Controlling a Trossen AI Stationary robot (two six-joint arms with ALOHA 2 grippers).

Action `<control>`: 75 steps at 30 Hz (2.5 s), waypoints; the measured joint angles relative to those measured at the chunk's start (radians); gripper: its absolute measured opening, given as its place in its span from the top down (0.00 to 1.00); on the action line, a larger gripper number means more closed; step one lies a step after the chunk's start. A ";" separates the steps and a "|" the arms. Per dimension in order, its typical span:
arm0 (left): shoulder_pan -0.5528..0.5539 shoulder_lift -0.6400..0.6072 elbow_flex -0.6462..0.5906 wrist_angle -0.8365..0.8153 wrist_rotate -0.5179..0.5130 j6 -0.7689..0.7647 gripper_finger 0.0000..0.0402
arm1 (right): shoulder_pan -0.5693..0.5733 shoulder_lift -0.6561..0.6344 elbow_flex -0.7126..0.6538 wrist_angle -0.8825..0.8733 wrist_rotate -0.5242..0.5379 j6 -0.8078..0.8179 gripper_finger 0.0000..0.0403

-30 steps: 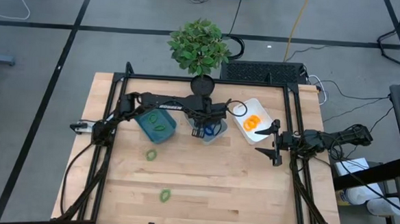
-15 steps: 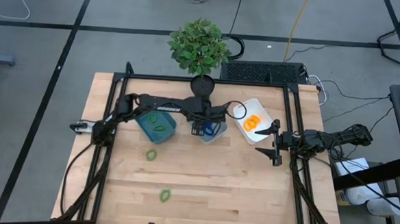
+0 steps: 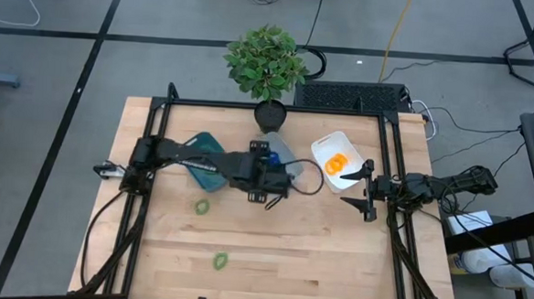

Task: Sort spring keychains
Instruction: Put the top green spring keychain into the blue bin

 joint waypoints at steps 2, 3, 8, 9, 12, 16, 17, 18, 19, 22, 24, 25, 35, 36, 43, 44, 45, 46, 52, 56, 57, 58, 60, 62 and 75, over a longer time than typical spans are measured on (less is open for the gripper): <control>-0.035 -0.024 0.000 -0.011 -0.001 -0.047 0.09 | 0.000 0.000 0.000 -0.001 0.000 0.000 0.26; -0.052 -0.031 0.000 -0.015 -0.001 -0.071 0.09 | 0.000 0.000 0.000 0.000 0.000 0.000 0.26; -0.147 -0.067 0.000 -0.097 -0.001 -0.239 0.09 | 0.000 0.000 0.000 -0.001 0.000 0.000 0.26; -0.167 -0.076 0.000 -0.120 -0.001 -0.279 0.09 | 0.000 0.000 0.000 -0.001 0.000 0.000 0.26; -0.227 -0.097 0.000 -0.183 -0.001 -0.399 0.09 | 0.000 0.000 0.000 -0.001 0.000 0.000 0.26; -0.310 -0.117 0.000 -0.259 0.000 -0.564 0.09 | 0.000 0.000 0.000 -0.001 0.000 0.000 0.26; -0.330 -0.119 0.000 -0.272 0.004 -0.600 0.09 | 0.000 0.000 0.000 -0.001 0.000 0.000 0.26; -0.351 -0.121 0.000 -0.289 0.017 -0.641 0.09 | 0.000 0.000 0.000 -0.001 0.000 0.000 0.26; -0.374 -0.126 0.000 -0.303 0.034 -0.686 0.09 | 0.000 0.000 0.000 -0.001 0.000 0.000 0.26; -0.429 -0.136 0.000 -0.330 0.086 -0.806 0.09 | 0.000 0.000 0.000 -0.001 0.000 0.000 0.26; -0.461 -0.136 0.000 -0.342 0.131 -0.879 0.09 | 0.000 0.000 0.000 -0.001 0.000 0.000 0.26; -0.477 -0.134 0.000 -0.340 0.150 -0.909 0.09 | 0.000 0.000 0.000 -0.001 0.000 0.000 0.26; -0.556 -0.133 -0.013 -0.336 0.291 -1.307 0.09 | 0.000 0.000 0.000 -0.001 0.000 0.000 0.26; -0.551 -0.133 -0.025 -0.337 0.303 -1.340 0.09 | 0.000 0.000 0.000 -0.001 0.000 0.000 0.26; -0.506 -0.181 -0.161 -0.336 0.340 -1.460 0.09 | 0.000 0.000 0.000 -0.001 0.000 0.000 0.26; -0.502 -0.187 -0.186 -0.338 0.347 -1.475 0.09 | 0.000 0.000 0.000 -0.001 0.000 0.000 0.26; -0.497 -0.193 -0.211 -0.337 0.354 -1.488 0.09 | 0.000 0.000 0.000 -0.001 0.000 0.000 0.26; -0.491 -0.198 -0.234 -0.334 0.358 -1.497 0.09 | 0.000 0.000 0.000 -0.001 0.000 0.000 0.26; -0.463 -0.254 -0.398 -0.224 0.371 -1.495 0.09 | 0.000 0.000 0.000 -0.001 0.000 0.000 0.26; -0.441 -0.292 -0.526 -0.121 0.395 -1.486 0.09 | 0.000 0.000 0.000 -0.001 0.000 0.000 0.26; -0.436 -0.300 -0.556 -0.089 0.398 -1.479 0.09 | 0.000 0.000 0.000 -0.001 0.000 0.000 0.26; -0.432 -0.309 -0.591 -0.044 0.406 -1.472 0.09 | 0.000 0.000 0.000 -0.001 0.000 0.000 0.26; -0.423 -0.325 -0.660 0.044 0.414 -1.460 0.09 | 0.000 0.000 0.000 -0.001 0.000 0.000 0.26; -0.407 -0.329 -0.717 0.122 0.424 -1.430 0.09 | 0.000 0.000 0.000 -0.001 0.000 0.000 0.26; -0.288 -0.328 -0.887 0.312 0.474 -1.233 0.09 | 0.000 0.000 0.000 -0.001 0.000 0.000 0.26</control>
